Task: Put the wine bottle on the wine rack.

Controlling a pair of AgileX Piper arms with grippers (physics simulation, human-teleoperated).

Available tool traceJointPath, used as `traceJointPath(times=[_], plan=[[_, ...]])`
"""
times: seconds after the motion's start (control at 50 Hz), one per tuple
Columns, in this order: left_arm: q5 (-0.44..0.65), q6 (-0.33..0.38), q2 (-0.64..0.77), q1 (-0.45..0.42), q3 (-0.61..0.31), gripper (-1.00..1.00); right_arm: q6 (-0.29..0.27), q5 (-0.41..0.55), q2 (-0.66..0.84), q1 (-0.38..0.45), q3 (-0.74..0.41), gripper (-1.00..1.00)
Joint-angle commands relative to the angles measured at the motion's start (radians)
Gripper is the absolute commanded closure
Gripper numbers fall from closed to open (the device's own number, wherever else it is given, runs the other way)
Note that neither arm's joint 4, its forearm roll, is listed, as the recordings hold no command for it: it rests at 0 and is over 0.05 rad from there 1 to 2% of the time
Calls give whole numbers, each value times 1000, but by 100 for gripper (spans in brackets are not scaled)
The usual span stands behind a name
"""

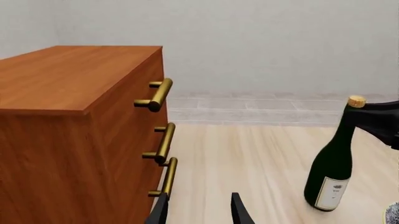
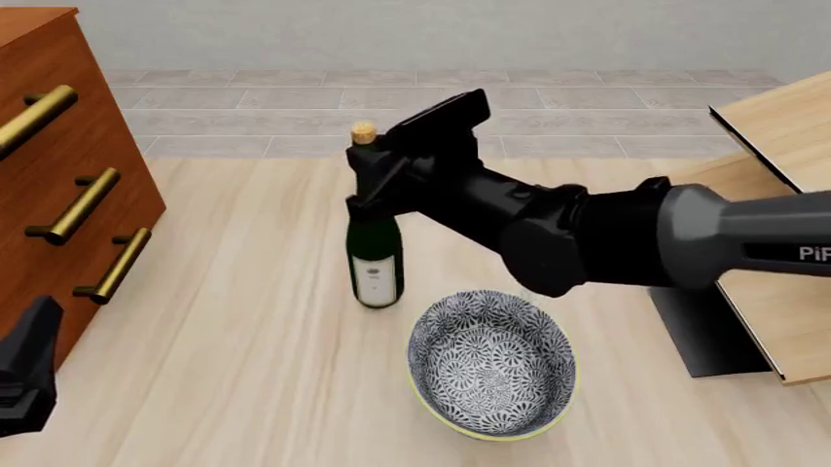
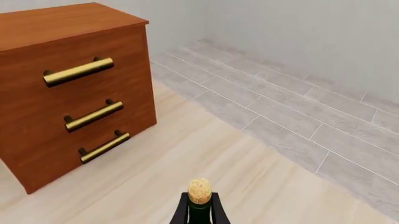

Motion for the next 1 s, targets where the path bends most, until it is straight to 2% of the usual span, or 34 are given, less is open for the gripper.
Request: traceJointPath(times=[0.02, 0.76, 1.0], plan=[[3, -1, 0, -2, -10, -100, -1, 12, -33, 0, -24, 100], [7, -6, 0, -14, -17, -100, -58, 138, -199, -26, -86, 100], [0, -15, 0, -22, -15, -100, -52, 199, -252, -79, -116, 100]])
